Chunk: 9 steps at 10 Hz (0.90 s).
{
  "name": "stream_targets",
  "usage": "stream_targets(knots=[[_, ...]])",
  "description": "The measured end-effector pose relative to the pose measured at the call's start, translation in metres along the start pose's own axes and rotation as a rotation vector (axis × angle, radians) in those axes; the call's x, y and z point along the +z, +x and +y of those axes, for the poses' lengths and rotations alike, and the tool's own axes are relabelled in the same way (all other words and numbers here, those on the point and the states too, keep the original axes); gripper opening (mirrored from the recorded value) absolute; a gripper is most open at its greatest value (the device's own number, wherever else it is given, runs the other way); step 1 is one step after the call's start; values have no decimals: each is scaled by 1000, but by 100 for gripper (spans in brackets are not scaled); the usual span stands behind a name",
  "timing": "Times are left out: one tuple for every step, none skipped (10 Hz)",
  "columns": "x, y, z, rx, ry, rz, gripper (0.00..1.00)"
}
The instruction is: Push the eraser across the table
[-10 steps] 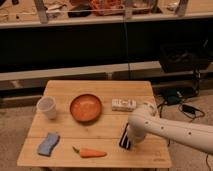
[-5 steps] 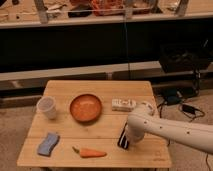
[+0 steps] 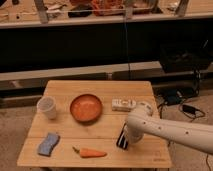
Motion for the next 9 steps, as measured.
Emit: stream_targets(knots=[[0, 0, 0, 0, 0, 0, 0], [1, -1, -1, -3, 1, 0, 0], [3, -5, -6, -8, 6, -2, 0], [3, -5, -7, -8, 7, -2, 0], [1, -6, -7, -8, 6, -3, 0], [1, -6, -7, -8, 6, -4, 0], [1, -6, -8, -10, 6, -3, 0], [2, -8, -10, -15, 8, -3, 0], [3, -11, -14, -19, 11, -4, 0]])
